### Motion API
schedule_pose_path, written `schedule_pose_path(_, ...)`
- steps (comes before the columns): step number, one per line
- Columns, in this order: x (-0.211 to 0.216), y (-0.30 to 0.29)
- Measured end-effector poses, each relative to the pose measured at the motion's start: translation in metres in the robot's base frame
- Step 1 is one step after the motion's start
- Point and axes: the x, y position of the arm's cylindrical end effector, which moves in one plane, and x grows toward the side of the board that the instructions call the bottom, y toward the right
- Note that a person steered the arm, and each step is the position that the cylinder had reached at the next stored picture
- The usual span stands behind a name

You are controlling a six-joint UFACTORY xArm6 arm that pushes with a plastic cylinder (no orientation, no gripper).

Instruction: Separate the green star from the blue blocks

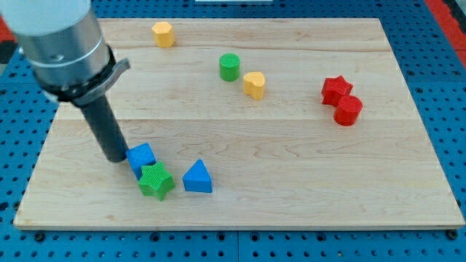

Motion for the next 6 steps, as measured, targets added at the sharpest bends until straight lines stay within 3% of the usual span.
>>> schedule_pose_path(2,0.079,-0.015)
schedule_pose_path(4,0.063,0.063)
schedule_pose_path(6,0.047,0.055)
